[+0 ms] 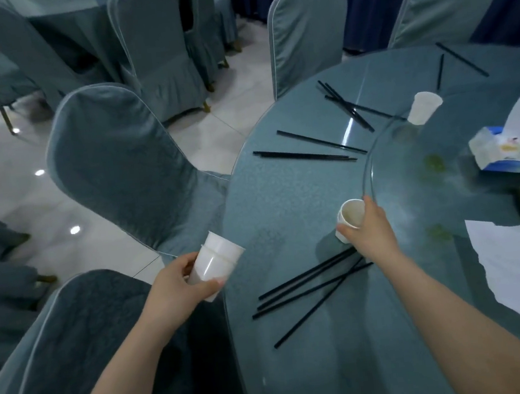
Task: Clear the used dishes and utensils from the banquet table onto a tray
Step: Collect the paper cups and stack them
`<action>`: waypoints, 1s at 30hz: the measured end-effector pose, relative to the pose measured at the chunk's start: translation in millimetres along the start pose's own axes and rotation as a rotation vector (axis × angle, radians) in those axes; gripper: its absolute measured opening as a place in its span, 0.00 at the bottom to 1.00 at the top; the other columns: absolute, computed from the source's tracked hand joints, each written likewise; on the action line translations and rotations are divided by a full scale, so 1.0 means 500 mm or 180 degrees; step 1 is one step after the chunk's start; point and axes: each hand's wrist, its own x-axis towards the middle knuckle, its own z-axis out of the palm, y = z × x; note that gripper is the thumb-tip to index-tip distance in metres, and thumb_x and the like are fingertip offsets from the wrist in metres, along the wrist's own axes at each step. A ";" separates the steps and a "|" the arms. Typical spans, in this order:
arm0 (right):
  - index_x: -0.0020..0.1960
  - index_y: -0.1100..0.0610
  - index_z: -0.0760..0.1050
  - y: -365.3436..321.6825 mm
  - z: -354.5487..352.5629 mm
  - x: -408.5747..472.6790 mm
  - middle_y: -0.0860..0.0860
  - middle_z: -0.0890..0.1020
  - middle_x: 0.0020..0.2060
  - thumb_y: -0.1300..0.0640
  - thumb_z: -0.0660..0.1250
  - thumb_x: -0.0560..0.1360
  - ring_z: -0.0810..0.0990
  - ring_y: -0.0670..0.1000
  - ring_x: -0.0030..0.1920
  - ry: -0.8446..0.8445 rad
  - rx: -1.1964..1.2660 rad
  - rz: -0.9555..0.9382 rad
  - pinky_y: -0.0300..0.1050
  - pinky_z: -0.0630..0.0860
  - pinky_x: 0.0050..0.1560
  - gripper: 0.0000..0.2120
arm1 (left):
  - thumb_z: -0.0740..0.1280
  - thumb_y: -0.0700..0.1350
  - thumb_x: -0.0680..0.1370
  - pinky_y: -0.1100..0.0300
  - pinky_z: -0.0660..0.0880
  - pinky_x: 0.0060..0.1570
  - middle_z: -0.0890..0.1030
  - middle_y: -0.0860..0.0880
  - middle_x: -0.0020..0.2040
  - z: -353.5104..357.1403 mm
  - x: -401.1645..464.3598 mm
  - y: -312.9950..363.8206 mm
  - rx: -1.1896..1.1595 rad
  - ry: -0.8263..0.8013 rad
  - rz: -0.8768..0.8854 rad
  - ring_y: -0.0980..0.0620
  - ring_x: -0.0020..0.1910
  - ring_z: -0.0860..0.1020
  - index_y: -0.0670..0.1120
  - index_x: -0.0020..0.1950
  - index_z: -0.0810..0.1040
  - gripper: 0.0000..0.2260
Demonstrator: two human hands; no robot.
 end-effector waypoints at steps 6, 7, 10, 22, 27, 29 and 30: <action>0.74 0.54 0.57 -0.047 0.040 -0.108 0.57 0.65 0.67 0.52 0.71 0.68 0.71 0.57 0.60 -0.0222 -0.0305 -0.0225 0.48 0.69 0.58 0.39 | 0.77 0.43 0.68 0.70 0.71 0.39 0.79 0.58 0.51 -0.055 -0.041 0.005 -0.0209 0.0010 0.0259 0.62 0.48 0.77 0.54 0.61 0.75 0.24; 0.73 0.54 0.58 -0.069 0.040 -0.126 0.56 0.65 0.66 0.53 0.71 0.67 0.71 0.55 0.58 -0.0131 -0.0143 -0.0269 0.46 0.68 0.56 0.38 | 0.77 0.43 0.68 0.73 0.71 0.36 0.79 0.60 0.50 -0.072 -0.050 0.004 -0.0247 0.0041 0.0340 0.64 0.47 0.77 0.54 0.60 0.75 0.23; 0.73 0.53 0.59 -0.165 0.036 -0.180 0.53 0.65 0.66 0.54 0.71 0.67 0.70 0.52 0.60 0.0017 0.0387 -0.0511 0.44 0.67 0.58 0.38 | 0.77 0.42 0.68 0.75 0.70 0.34 0.78 0.61 0.50 -0.131 -0.081 -0.007 -0.0314 0.0154 0.0558 0.66 0.45 0.76 0.56 0.58 0.74 0.22; 0.70 0.46 0.65 -0.645 0.161 -0.579 0.50 0.70 0.67 0.66 0.63 0.77 0.73 0.49 0.62 -0.1166 0.2214 -0.1928 0.47 0.78 0.57 0.26 | 0.77 0.46 0.61 0.57 0.74 0.51 0.80 0.59 0.51 -0.496 -0.247 -0.147 0.0063 0.0607 0.1307 0.59 0.51 0.77 0.68 0.51 0.74 0.25; 0.69 0.43 0.66 -0.755 0.284 -0.718 0.45 0.75 0.61 0.56 0.64 0.78 0.76 0.44 0.58 -0.1807 0.1962 -0.1905 0.44 0.78 0.56 0.21 | 0.75 0.54 0.60 0.66 0.73 0.47 0.79 0.62 0.47 -0.655 -0.320 -0.241 0.0383 0.0631 0.1512 0.63 0.48 0.75 0.65 0.53 0.76 0.22; 0.68 0.43 0.66 -0.791 0.325 -0.760 0.42 0.76 0.59 0.49 0.61 0.79 0.76 0.44 0.58 -0.1915 0.1989 -0.1799 0.38 0.78 0.49 0.18 | 0.76 0.54 0.64 0.61 0.73 0.50 0.78 0.60 0.51 -0.706 -0.340 -0.276 0.0514 0.0623 0.1438 0.61 0.50 0.75 0.63 0.57 0.76 0.23; 0.66 0.43 0.68 -0.810 0.342 -0.779 0.41 0.76 0.57 0.47 0.58 0.80 0.77 0.43 0.56 -0.1944 0.2022 -0.1730 0.36 0.78 0.46 0.15 | 0.76 0.54 0.64 0.62 0.72 0.49 0.78 0.58 0.51 -0.729 -0.347 -0.292 0.0504 0.0640 0.1436 0.60 0.50 0.75 0.62 0.58 0.77 0.23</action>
